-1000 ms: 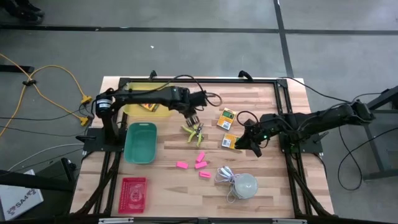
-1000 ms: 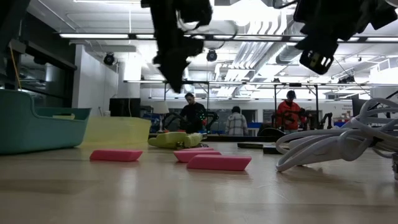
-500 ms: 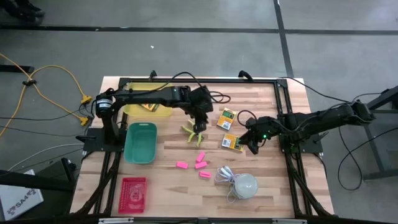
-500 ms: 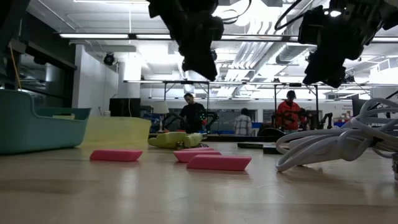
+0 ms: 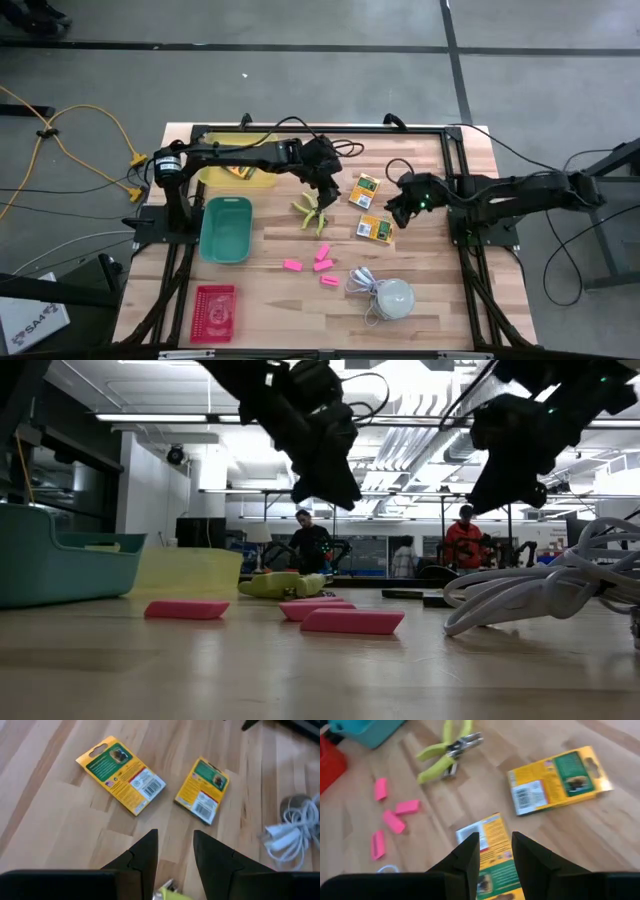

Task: Pick & Place School Supplies
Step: Put the top yellow crayon box into the yellow bin

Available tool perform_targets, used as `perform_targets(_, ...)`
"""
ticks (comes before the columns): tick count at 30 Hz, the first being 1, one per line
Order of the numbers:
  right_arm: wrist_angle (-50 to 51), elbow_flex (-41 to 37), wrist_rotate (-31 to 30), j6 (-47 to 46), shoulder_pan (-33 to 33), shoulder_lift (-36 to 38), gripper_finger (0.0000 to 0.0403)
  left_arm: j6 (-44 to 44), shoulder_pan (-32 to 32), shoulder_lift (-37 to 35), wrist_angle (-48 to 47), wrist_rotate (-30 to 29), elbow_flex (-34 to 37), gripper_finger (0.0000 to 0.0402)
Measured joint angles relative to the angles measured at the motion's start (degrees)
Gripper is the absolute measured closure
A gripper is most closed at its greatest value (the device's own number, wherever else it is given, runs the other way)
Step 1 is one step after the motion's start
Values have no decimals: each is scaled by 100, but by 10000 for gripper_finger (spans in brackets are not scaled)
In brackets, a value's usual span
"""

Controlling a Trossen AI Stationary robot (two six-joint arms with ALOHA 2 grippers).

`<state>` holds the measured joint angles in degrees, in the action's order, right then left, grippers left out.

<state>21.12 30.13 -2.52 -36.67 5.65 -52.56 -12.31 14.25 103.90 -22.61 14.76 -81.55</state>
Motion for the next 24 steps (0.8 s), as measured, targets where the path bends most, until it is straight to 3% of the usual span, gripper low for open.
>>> perform_targets(11,-12,0,1640,855,2116,-394,300,-601,-243,3,1953,-129,481,280)
perform_targets(17,-502,0,2540,1321,2992,-1096,300,-619,-522,4,1974,-592,497,280)
perform_targets(24,-863,0,3279,1748,3812,-1927,300,-617,-920,215,1941,-680,497,280)
